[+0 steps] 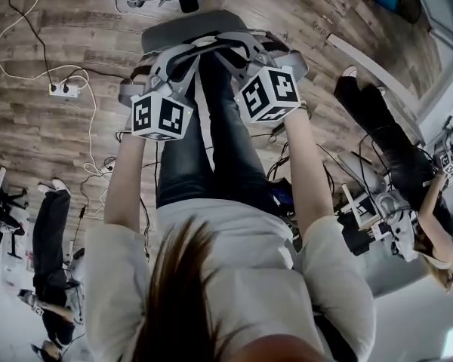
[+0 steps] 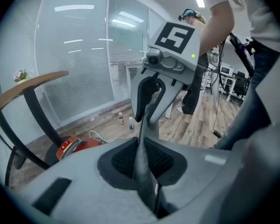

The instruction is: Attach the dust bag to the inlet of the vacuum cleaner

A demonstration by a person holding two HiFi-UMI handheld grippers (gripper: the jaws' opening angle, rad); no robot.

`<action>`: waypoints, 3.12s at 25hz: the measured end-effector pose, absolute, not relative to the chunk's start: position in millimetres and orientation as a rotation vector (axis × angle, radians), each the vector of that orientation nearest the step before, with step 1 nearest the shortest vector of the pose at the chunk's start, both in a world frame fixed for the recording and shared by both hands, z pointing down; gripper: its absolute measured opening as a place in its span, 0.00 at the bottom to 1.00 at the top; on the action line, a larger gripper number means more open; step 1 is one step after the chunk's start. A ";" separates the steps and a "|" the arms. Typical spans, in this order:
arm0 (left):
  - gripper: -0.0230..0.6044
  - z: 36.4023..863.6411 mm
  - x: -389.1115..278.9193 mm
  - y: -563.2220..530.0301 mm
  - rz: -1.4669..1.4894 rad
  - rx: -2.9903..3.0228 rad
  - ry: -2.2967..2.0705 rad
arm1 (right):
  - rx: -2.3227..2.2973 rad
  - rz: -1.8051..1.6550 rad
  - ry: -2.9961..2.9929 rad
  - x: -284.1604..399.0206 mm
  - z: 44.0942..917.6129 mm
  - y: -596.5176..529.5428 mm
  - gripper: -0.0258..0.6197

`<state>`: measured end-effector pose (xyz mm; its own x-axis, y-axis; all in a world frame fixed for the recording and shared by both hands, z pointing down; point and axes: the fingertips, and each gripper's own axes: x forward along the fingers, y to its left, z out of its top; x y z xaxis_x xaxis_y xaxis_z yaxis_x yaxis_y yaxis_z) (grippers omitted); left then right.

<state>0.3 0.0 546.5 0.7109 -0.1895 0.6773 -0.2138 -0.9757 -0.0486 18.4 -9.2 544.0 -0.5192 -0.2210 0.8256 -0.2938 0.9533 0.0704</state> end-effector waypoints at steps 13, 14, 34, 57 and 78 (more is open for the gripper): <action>0.13 661.5 -4.6 -24.8 1.253 2.723 -0.349 | 0.302 0.203 -2.083 14.9 655.2 -22.0 0.11; 0.13 669.3 -4.6 -27.5 1.259 2.706 -0.354 | 0.298 0.208 -2.079 15.2 662.6 -24.5 0.11; 0.13 749.1 -12.2 -40.5 1.359 2.616 -0.420 | 0.226 0.205 -2.078 8.7 742.4 -40.2 0.11; 0.13 757.5 -11.1 -62.2 1.380 2.610 -0.492 | 0.221 0.172 -2.067 10.0 750.6 -61.8 0.11; 0.13 760.6 -9.6 -68.0 1.397 2.612 -0.507 | 0.187 0.176 -2.067 11.6 754.6 -68.6 0.11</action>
<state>-9.6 -68.0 760.6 0.5130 -0.2285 0.8274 -0.3550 -0.9341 -0.0378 11.6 -68.6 754.6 -0.4780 -0.0593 0.8763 -0.2064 0.9774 -0.0464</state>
